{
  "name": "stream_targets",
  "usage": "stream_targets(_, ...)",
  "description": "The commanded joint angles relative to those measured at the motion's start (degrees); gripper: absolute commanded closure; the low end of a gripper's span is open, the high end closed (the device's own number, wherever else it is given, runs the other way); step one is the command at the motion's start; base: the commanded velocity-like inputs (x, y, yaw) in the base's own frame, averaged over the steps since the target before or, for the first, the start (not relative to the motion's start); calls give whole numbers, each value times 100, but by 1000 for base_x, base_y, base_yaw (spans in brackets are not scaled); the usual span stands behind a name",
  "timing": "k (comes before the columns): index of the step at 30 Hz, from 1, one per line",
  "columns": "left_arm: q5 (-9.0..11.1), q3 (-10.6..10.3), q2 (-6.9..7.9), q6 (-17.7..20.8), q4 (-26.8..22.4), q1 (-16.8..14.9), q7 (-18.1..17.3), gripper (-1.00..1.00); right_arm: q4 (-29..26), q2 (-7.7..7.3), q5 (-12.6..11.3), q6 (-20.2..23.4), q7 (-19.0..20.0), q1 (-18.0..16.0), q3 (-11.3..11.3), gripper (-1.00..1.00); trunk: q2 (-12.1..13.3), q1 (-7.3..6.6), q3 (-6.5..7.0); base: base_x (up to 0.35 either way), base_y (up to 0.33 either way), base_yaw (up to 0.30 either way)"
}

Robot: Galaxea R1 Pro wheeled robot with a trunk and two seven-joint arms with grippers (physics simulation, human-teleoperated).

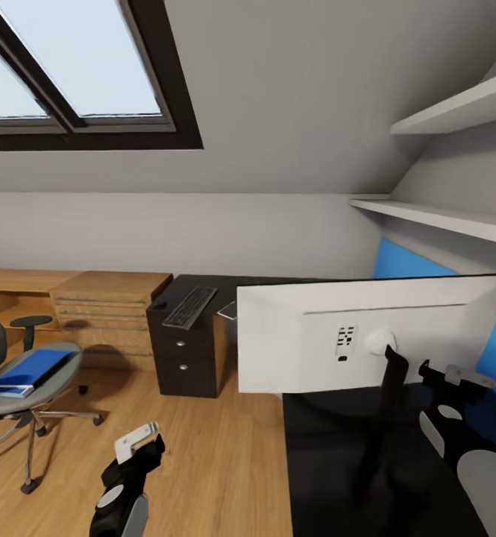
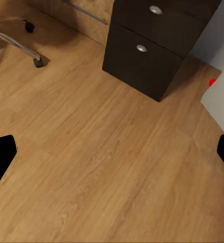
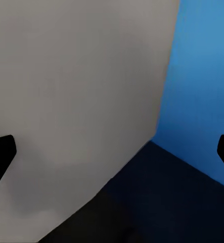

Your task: In the bedroom, organize the workspace by keeping the computer under the desk, ensuring the monitor is on the desk, placing the keyboard on the desk next to the monitor, placing the mouse on the desk next to the keyboard, moving the folder from the swivel chair onto the desk next to the mouse, stacking the notebook on top of the folder with the pen on top of the notebook, and positioning the swivel chair next to the desk.

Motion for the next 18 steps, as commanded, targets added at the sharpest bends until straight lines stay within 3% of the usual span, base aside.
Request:
stream_targets(1,47,147,-8,-100,-81,-3,13,-100,6,-1,-21,-31,8,-5,-8,-100,-4,1,-7,62,-47,0)
stream_targets(4,49,342,-18,-293,-181,-3,-5,-100,6,-2,-18,-31,8,-5,-9,-100,-4,1,-7,134,-118,0)
stream_targets(18,49,377,-32,-335,-191,-3,-10,-100,6,-3,-22,-42,8,-5,-10,-100,-4,1,-7,28,-25,0)
